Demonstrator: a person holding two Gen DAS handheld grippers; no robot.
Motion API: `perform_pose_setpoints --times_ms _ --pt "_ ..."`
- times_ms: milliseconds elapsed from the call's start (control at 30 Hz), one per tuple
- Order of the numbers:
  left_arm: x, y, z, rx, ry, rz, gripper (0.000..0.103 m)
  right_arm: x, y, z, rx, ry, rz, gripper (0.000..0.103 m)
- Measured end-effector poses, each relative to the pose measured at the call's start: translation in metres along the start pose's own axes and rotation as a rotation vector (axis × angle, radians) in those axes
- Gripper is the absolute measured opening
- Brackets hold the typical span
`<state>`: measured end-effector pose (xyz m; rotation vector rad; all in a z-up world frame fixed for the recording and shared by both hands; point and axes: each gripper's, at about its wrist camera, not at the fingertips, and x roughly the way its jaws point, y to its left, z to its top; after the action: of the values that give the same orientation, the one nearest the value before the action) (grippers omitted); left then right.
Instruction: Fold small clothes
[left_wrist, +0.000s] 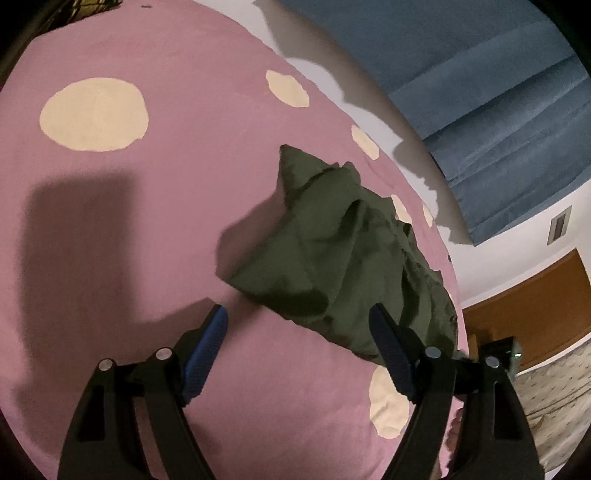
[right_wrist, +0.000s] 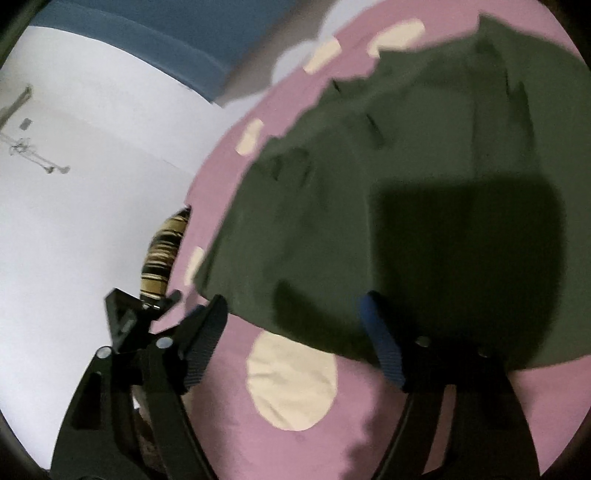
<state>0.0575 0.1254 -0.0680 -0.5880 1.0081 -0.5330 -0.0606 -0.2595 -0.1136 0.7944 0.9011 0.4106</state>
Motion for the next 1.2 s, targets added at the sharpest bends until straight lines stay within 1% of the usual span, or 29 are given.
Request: perform_pose_setpoints --times_ms 67,100,267,467,567,633,700,733,800,833,900,933,967,1033,1200 --pt "0.000 0.001 0.001 -0.013 0.000 -0.010 0.078 0.006 -0.013 -0.002 0.056 -0.015 0.029 0.076" --pt "0.000 0.002 0.002 -0.017 0.000 -0.012 0.078 0.005 -0.014 -0.004 0.061 -0.021 0.035 0.076" --pt "0.006 0.004 0.004 -0.040 0.004 -0.016 0.080 0.003 -0.007 -0.010 0.017 -0.025 0.012 0.079" --pt "0.024 0.006 0.013 -0.100 0.047 -0.075 0.081 -0.005 -0.007 -0.014 0.003 -0.032 0.015 0.081" --pt "0.034 0.006 0.020 -0.129 0.053 -0.072 0.081 -0.004 -0.006 -0.014 -0.002 -0.036 0.019 0.081" --pt "0.039 0.006 0.024 -0.149 0.050 -0.083 0.081 -0.004 -0.007 -0.015 -0.005 -0.040 0.022 0.081" --pt "0.042 0.005 0.026 -0.151 0.048 -0.089 0.081 -0.005 -0.007 -0.017 -0.013 -0.044 0.024 0.082" --pt "0.044 0.002 0.027 -0.145 0.049 -0.080 0.080 -0.005 -0.007 -0.017 -0.017 -0.046 0.024 0.082" --pt "0.049 -0.002 0.027 -0.137 0.056 -0.044 0.069 -0.006 -0.007 -0.019 -0.025 -0.054 0.026 0.083" --pt "0.051 -0.004 0.027 -0.124 0.058 -0.012 0.056 -0.006 -0.006 -0.020 -0.032 -0.059 0.026 0.084" --pt "0.053 -0.006 0.027 -0.110 0.054 0.017 0.043 -0.006 -0.003 -0.022 -0.044 -0.068 0.028 0.086" --pt "0.053 -0.006 0.028 -0.106 0.048 0.026 0.034 -0.007 -0.003 -0.023 -0.053 -0.073 0.027 0.086" --pt "0.053 -0.007 0.029 -0.106 0.049 0.023 0.031 -0.007 -0.002 -0.025 -0.057 -0.075 0.027 0.087" --pt "0.049 -0.011 0.031 -0.098 0.042 0.016 0.023 -0.009 -0.003 -0.026 -0.064 -0.078 0.029 0.087" --pt "0.038 -0.043 0.035 0.001 0.000 0.073 0.018 -0.008 -0.004 -0.027 -0.072 -0.083 0.032 0.088"
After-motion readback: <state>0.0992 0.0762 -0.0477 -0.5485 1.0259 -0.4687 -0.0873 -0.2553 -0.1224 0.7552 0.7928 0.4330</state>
